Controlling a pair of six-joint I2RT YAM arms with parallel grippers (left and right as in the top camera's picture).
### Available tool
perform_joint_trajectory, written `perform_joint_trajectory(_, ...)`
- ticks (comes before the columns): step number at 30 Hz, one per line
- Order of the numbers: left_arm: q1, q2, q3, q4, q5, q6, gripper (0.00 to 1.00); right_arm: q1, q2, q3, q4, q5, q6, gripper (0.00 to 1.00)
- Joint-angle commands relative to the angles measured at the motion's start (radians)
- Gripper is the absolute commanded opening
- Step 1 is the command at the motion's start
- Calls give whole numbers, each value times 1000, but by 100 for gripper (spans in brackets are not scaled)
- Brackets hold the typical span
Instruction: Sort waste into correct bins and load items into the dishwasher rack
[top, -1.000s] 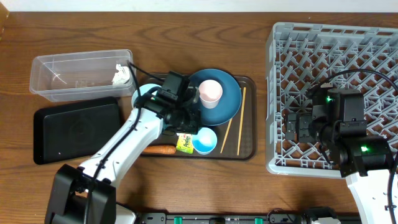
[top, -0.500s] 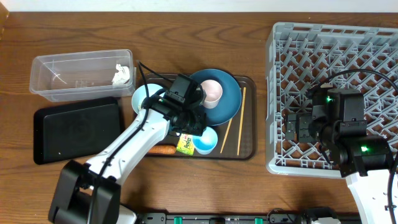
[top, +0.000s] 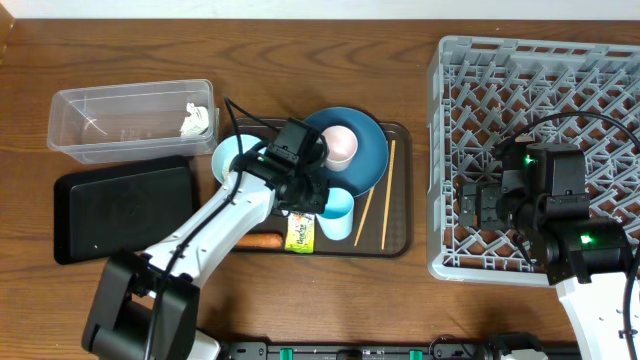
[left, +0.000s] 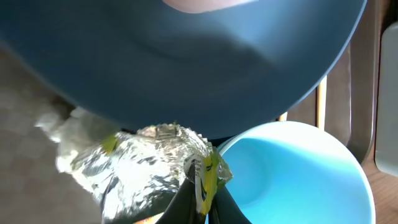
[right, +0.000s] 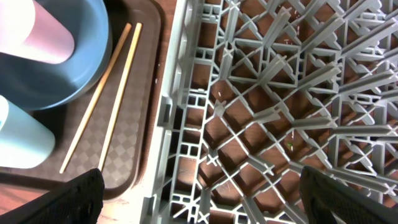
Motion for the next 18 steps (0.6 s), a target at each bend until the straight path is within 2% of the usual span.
perform_joint_trajectory(1, 18, -48, -4, -4, -36, 6, 6, 16, -3, 19, -3, -3, 10, 99)
perform_joint_trajectory(18, 16, -99, -4, -66, -36, 6, 6, 16, -3, 19, -2, -3, 10, 99)
